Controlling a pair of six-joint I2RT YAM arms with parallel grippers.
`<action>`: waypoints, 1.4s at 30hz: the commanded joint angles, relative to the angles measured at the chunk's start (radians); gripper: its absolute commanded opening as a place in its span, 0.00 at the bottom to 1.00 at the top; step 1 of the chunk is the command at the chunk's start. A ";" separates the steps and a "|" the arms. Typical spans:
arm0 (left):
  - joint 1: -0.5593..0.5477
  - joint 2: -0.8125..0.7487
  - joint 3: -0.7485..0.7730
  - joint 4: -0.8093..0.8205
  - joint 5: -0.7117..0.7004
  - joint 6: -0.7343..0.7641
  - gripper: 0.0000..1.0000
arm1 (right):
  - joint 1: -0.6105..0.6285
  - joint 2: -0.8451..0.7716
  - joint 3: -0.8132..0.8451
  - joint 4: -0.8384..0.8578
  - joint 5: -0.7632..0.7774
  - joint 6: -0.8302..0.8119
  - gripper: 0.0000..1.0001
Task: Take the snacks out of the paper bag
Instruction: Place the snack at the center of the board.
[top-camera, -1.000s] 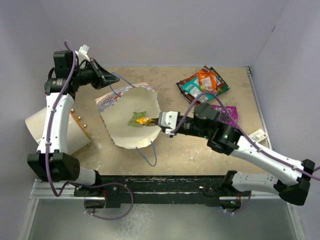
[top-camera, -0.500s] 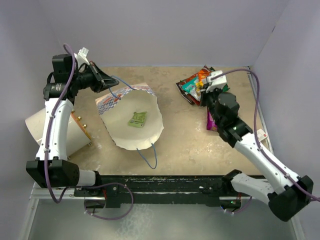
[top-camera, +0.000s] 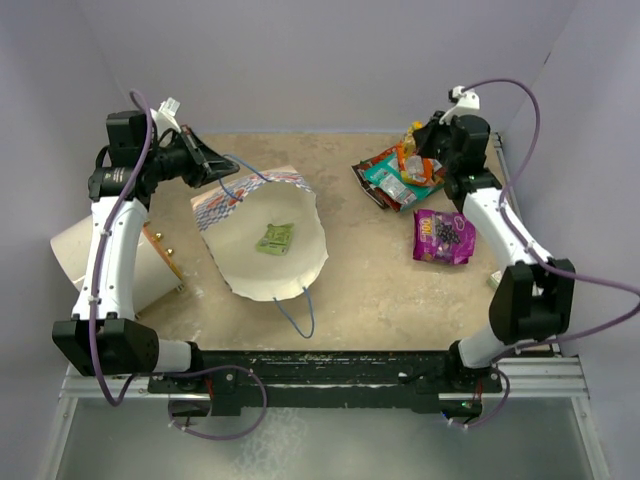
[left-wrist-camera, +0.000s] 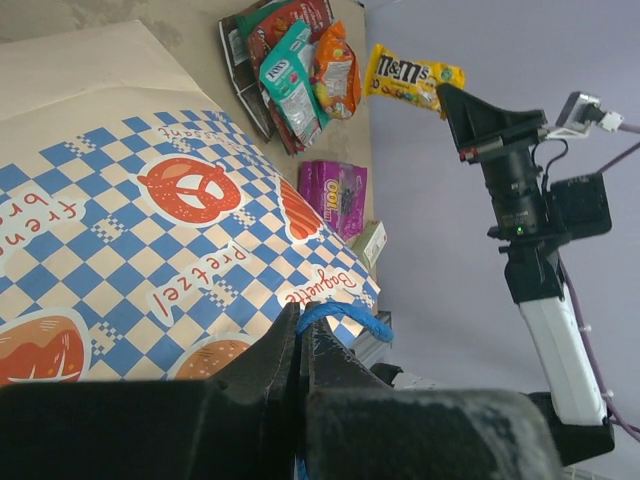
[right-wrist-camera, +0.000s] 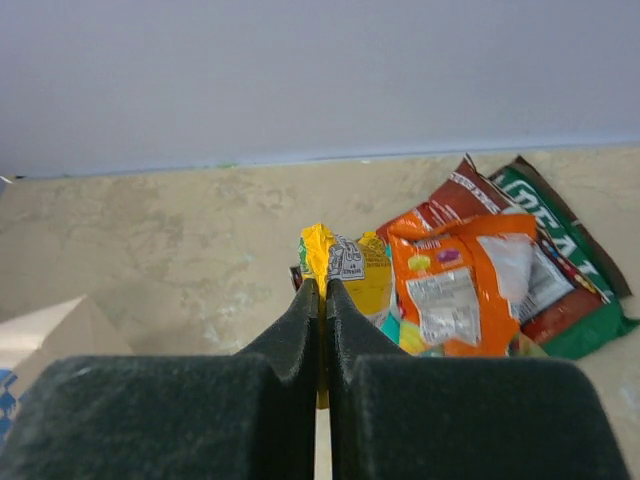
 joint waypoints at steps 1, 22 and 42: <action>-0.003 -0.007 0.010 0.040 0.026 0.013 0.00 | -0.059 0.134 0.131 0.082 -0.253 0.136 0.00; -0.017 0.015 0.020 0.036 0.026 0.009 0.00 | -0.276 0.248 0.140 -0.069 -0.259 -0.048 0.79; -0.022 -0.025 -0.004 0.028 0.018 -0.007 0.00 | 0.268 -0.177 -0.135 0.033 -0.412 -0.242 0.87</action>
